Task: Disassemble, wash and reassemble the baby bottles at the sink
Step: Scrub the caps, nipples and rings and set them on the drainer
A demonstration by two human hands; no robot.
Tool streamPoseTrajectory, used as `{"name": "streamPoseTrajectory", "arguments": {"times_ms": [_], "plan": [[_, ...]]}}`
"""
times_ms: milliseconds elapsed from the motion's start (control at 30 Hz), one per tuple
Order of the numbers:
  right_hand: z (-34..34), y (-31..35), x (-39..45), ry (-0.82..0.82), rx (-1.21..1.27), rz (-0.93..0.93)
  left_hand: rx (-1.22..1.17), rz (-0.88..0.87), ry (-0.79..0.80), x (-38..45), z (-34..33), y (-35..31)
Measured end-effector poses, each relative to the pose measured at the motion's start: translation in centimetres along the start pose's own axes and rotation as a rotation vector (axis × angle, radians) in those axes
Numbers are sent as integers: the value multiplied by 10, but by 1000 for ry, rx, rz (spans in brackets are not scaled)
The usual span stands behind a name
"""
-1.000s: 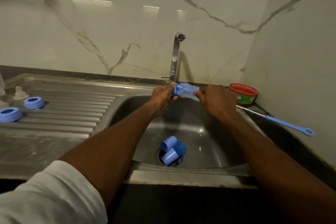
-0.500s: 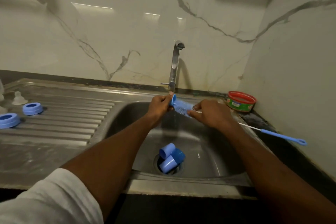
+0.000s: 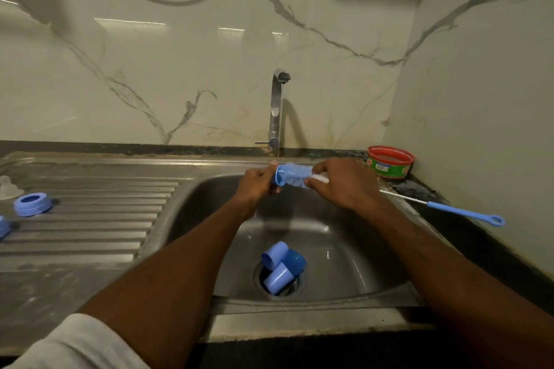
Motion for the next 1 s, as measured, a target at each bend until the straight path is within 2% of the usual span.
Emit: {"name": "streamPoseTrajectory", "arguments": {"times_ms": [67,100,200,267,333,367,400,467,533,633,700,733,800,867,900,933,1000], "plan": [[-5,-5,1,4,-35,-72,-39,-4,27,0,-7,-6],[-9,-5,1,56,-56,-90,-30,-14,8,1,-8,-8],[-10,2,2,148,-80,-17,12,-49,-103,3,-4,-10],[2,8,2,46,-59,46,-17,-29,-110,3,-1,-7],[7,4,0,-84,-30,8,-61,6,-60,1,-3,-8],[4,1,-1,-94,-30,-34,-66,10,-43,1,-5,-10],[-3,-2,-1,-63,-28,-68,-44,-2,-39,1,-7,-13],[-18,-4,0,102,-54,-113,41,-51,-50,1,-7,-13],[-20,1,1,198,-71,-54,81,-74,-58,-2,-4,-9],[-5,8,-1,74,-1,40,57,-52,-71,-3,3,-5],[3,3,0,-27,23,-8,34,-17,-67,-3,2,-9],[1,-3,1,-24,22,-53,36,-17,-69,-3,0,-11],[-10,-10,0,145,-39,-114,50,-44,-94,-2,-3,-18],[-22,-9,-4,356,-125,-60,28,-64,-141,-2,-2,-23],[-20,-7,-5,371,-114,-32,22,-78,-170,-2,0,-26],[-15,-7,-3,322,-64,-31,28,-91,-200,-4,2,-28],[7,-16,6,94,-29,-87,35,-82,-227,-3,9,-23]]}}
Point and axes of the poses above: each hand's wrist, its own x-axis towards the middle knuckle, its own z-axis out of the back of the hand, y = z × x, the point moved 5 cm from there along x, towards the middle knuckle, and after that the axes turned 4 degrees about -z, right-handed, at the moved point
